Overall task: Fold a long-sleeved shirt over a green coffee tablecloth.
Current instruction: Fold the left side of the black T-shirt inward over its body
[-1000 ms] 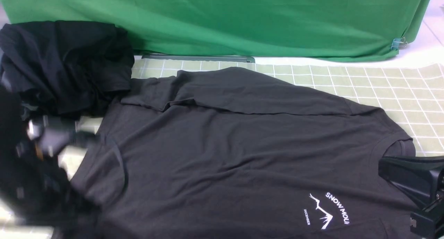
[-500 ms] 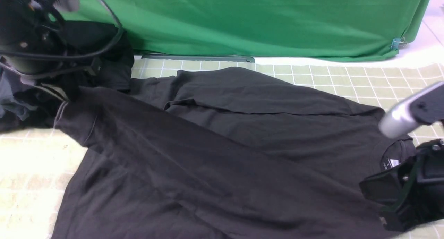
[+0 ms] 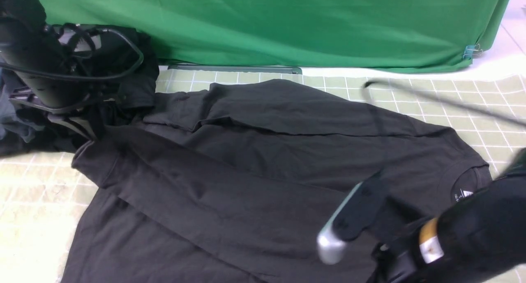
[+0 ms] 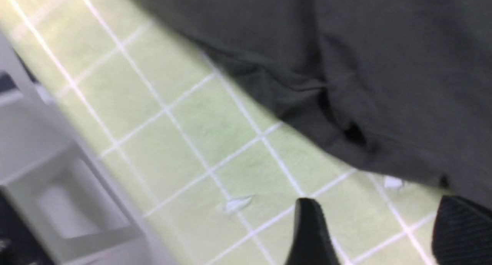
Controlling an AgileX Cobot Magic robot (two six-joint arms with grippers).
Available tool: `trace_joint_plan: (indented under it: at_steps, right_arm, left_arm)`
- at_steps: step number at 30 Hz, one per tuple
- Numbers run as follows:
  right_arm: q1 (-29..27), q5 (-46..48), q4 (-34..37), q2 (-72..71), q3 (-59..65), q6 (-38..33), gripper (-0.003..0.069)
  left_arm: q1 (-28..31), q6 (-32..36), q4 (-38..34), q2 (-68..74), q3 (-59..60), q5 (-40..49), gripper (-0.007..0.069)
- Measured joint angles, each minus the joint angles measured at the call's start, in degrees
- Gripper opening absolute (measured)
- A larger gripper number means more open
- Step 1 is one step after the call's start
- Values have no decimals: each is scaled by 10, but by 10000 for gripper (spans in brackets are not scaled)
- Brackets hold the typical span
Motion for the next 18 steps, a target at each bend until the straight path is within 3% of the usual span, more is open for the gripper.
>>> trace_joint_plan:
  at_steps: [5, 9, 13, 16, 18]
  right_arm:
    - [3, -44, -69, 67, 0, 47, 471]
    - [3, -78, -84, 108, 0, 55, 455]
    - [3, -94, -88, 140, 0, 58, 294]
    - [3, -91, -88, 143, 0, 58, 106]
    - [3, -81, -89, 138, 0, 59, 46]
  left_arm:
    - [0, 4, -3, 0, 0, 0, 7]
    - [0, 4, -7, 0, 0, 0, 7]
    - [0, 4, -11, 0, 0, 1, 7]
    - [0, 4, -15, 0, 0, 9, 7]
    - [0, 4, -18, 0, 0, 18, 7]
